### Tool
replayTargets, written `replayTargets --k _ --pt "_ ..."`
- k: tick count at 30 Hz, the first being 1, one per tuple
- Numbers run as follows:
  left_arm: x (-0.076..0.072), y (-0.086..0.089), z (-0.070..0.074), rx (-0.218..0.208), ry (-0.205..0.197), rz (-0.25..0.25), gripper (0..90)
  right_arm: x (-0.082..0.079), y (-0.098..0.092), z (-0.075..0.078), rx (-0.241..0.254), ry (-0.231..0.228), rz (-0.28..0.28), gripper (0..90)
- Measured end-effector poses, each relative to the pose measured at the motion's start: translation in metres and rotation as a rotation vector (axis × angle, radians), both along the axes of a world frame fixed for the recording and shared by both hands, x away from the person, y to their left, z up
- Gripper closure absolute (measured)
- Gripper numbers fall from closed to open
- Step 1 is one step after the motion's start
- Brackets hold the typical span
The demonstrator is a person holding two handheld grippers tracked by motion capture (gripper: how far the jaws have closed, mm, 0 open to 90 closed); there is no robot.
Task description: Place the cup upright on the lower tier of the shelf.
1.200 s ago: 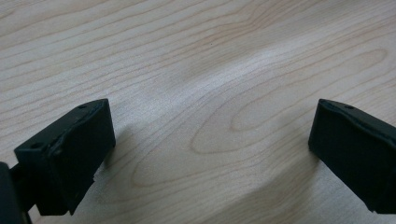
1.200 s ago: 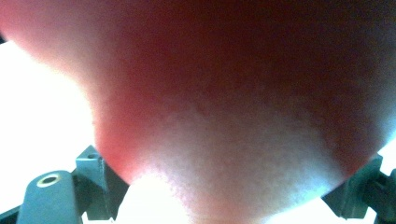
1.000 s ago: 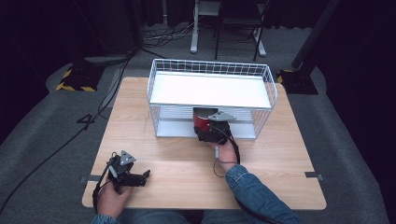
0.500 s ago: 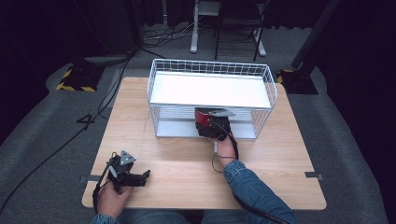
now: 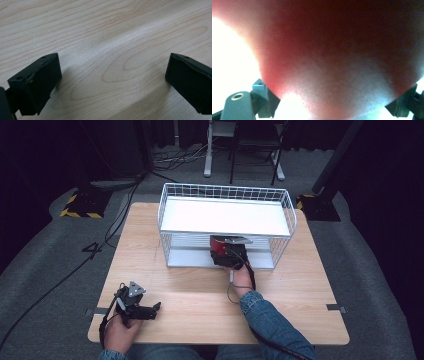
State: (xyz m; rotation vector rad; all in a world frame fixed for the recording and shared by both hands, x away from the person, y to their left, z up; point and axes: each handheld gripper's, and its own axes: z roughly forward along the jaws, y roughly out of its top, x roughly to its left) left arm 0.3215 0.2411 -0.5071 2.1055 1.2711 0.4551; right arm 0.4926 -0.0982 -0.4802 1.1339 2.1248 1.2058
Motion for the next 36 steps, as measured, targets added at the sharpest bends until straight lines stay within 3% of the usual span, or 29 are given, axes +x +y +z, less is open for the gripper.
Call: replayTargets --k 18,23,30,36 --pt "0.0 0.0 0.0 0.0 0.0 0.0 0.8 0.0 -0.001 -0.001 -0.003 -0.013 0.008 15.1" --pt "0.0 0.0 0.0 0.0 0.0 0.0 0.8 0.001 -0.003 0.001 0.017 -0.019 0.008 0.8" --pt "0.0 0.0 0.0 -0.001 0.0 0.0 0.8 -0.001 -0.008 0.004 0.045 -0.032 0.024 0.0" --pt "0.0 0.0 0.0 0.0 0.0 0.0 0.8 -0.007 -0.012 0.01 0.04 -0.042 0.046 0.0"
